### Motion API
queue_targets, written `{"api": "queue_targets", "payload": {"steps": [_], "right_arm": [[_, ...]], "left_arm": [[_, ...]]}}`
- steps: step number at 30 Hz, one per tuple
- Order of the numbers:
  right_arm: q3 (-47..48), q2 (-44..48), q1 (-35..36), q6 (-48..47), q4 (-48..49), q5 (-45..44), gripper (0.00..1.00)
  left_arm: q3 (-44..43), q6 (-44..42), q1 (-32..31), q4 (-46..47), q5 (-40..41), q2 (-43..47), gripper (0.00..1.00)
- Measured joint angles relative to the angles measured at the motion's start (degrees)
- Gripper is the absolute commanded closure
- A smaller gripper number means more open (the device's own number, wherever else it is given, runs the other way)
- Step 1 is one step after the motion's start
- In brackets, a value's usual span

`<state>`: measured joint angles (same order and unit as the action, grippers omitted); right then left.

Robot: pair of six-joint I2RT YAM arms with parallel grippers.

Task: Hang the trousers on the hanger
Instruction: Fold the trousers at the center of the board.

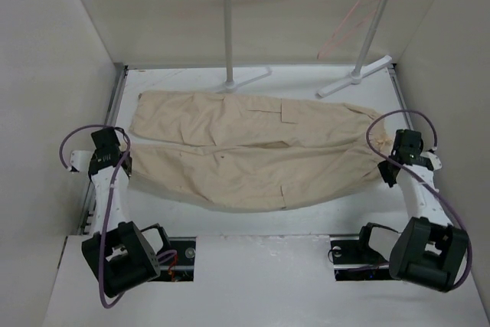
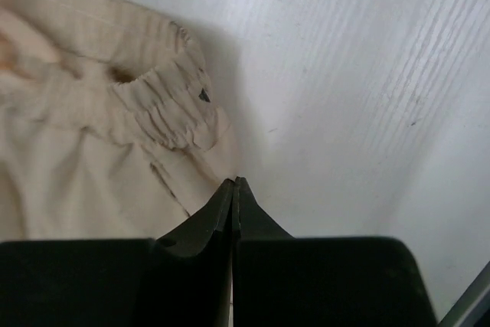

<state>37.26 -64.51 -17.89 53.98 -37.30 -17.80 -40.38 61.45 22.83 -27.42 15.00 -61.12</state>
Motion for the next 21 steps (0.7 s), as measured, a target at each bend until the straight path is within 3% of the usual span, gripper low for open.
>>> {"api": "queue_targets", "payload": {"steps": [4, 11, 16, 21], "right_arm": [[6.62, 2.67, 1.9, -0.22, -1.75, -0.57, 0.98], [22.75, -5.09, 5.05, -1.22, -1.66, -1.09, 0.97], [34.29, -16.04, 5.18, -2.64, -1.64, 0.52, 0.97], [49.81, -32.63, 5.18, -3.74, -1.73, 5.01, 0.96]], "left_arm": [[-9.49, -0.63, -0.07, -2.64, 2.08, -3.17, 1.0], [-28.57, -3.87, -3.74, -2.1, 7.48, -14.34, 1.0], [-40.3, -5.75, -6.05, -2.62, 8.2, -25.59, 1.0], [-55.1, -7.8, -8.44, -2.71, 8.48, -40.3, 1.0]]}}
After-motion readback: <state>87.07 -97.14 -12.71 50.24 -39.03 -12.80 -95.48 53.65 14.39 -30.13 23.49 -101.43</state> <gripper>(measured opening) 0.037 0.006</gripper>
